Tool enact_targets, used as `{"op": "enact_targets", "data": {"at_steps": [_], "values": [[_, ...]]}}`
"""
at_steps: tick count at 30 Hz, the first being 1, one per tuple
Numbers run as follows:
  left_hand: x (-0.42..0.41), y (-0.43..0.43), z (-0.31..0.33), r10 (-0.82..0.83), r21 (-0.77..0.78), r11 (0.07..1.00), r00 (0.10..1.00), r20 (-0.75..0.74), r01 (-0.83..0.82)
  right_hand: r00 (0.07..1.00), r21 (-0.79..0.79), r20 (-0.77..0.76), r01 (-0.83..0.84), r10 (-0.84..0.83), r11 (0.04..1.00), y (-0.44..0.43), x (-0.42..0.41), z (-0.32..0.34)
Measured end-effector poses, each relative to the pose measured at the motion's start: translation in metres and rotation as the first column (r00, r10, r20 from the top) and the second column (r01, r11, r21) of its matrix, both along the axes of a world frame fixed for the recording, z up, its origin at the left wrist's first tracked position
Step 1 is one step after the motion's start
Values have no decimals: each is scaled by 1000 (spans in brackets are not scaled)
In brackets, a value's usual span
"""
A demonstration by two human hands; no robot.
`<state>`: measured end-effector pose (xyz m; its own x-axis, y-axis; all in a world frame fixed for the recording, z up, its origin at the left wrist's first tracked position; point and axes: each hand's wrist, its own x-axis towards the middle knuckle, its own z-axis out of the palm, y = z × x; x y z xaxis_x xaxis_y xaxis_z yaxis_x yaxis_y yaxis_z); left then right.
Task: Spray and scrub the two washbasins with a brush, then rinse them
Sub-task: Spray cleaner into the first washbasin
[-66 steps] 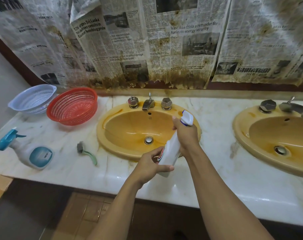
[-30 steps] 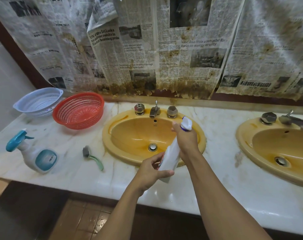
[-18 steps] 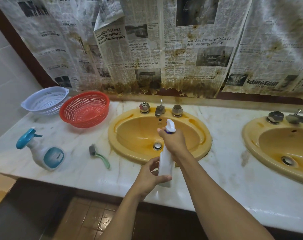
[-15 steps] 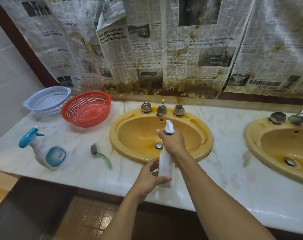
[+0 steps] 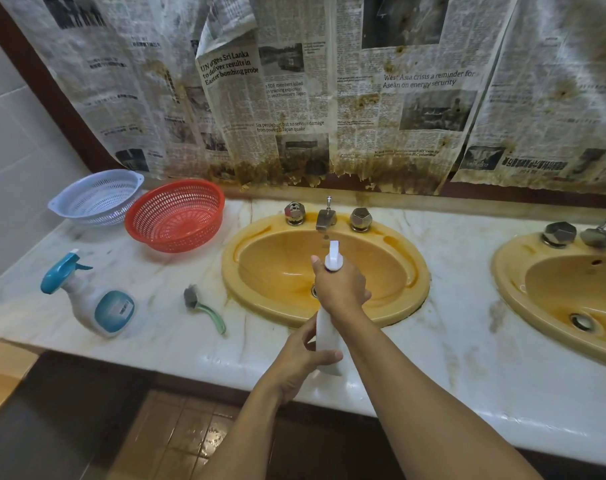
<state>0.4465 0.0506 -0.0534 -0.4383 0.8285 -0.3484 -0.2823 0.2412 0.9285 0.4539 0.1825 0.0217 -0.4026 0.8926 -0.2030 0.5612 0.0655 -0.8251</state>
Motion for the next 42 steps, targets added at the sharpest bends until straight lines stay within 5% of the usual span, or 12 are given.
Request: {"op": "enact_targets", "data": {"at_steps": [9,16,20,29,39,42], "values": [[-1,-1,1,21,31,999,1000,-2,-21,974,86,-17,-226,228,970,3,-1,-3],[-2,-2,-4,6,34,999,1000,1,-6,980,188,42,-199,195,962,-5,2,-5],[-2,-2,-1,7,32,999,1000,25,-7,961,49,-26,-273,274,961,3,5,-10],[0,-2,5,-23,18,1000,999,-44,24,999,-66,-34,-42,40,997,10,7,-9],[-9,-2,19,25,25,999,994,-110,-23,977,-164,-212,-30,-5,986,10,0,0],[-11,-5,21,30,20,999,993,-111,-28,965,-146,-245,-136,98,980,7,-1,1]]}}
